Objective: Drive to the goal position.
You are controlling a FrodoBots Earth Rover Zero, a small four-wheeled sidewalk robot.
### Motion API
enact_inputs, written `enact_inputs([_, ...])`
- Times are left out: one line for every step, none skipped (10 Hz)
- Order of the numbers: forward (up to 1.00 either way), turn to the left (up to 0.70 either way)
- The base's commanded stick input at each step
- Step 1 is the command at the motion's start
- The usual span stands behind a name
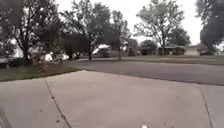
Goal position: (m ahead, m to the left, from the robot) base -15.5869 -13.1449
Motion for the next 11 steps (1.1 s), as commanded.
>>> enact_inputs([0.0, -0.7])
enact_inputs([0.0, -0.7])
enact_inputs([0.0, -0.7])
enact_inputs([0.0, -0.7])
enact_inputs([0.0, -0.7])
enact_inputs([0.0, -0.7])
enact_inputs([0.0, -0.7])
enact_inputs([0.1, -0.65])
enact_inputs([0.57, -0.42])
enact_inputs([0.7, 0.0])
enact_inputs([0.7, 0.0])
